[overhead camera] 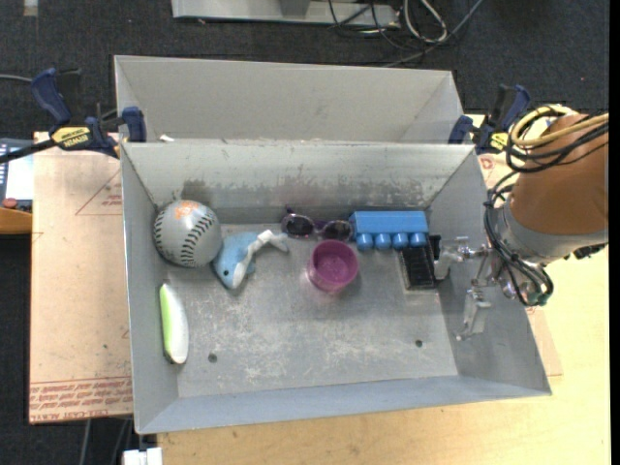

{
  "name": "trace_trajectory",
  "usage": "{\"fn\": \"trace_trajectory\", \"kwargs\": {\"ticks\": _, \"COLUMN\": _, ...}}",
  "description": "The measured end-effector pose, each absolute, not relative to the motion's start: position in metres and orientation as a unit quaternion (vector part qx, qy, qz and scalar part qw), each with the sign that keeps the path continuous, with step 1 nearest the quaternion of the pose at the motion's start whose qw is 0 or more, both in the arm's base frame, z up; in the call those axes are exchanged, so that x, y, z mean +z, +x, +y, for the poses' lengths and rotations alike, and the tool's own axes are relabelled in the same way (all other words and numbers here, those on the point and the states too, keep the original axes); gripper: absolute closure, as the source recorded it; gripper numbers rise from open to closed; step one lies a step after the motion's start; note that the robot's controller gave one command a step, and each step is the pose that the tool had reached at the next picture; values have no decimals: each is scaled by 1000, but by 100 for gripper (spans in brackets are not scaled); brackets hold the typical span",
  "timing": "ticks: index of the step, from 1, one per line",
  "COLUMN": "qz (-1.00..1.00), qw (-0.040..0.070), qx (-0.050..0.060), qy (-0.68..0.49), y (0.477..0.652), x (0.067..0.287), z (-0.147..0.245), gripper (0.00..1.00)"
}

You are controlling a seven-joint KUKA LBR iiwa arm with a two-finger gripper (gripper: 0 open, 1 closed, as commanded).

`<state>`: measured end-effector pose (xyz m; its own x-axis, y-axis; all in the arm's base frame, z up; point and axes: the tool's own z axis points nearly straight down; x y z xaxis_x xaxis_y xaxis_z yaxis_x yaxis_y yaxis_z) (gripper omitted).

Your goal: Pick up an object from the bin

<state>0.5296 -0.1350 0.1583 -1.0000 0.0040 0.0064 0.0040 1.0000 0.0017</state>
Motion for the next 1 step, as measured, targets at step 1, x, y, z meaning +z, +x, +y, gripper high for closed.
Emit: {"fn": "trace_trajectory", "kwargs": {"ticks": 1, "qz": -1000, "qw": -1, "qx": 0, "qy": 0, "y": 531, "x": 163, "z": -134, "gripper": 0}}
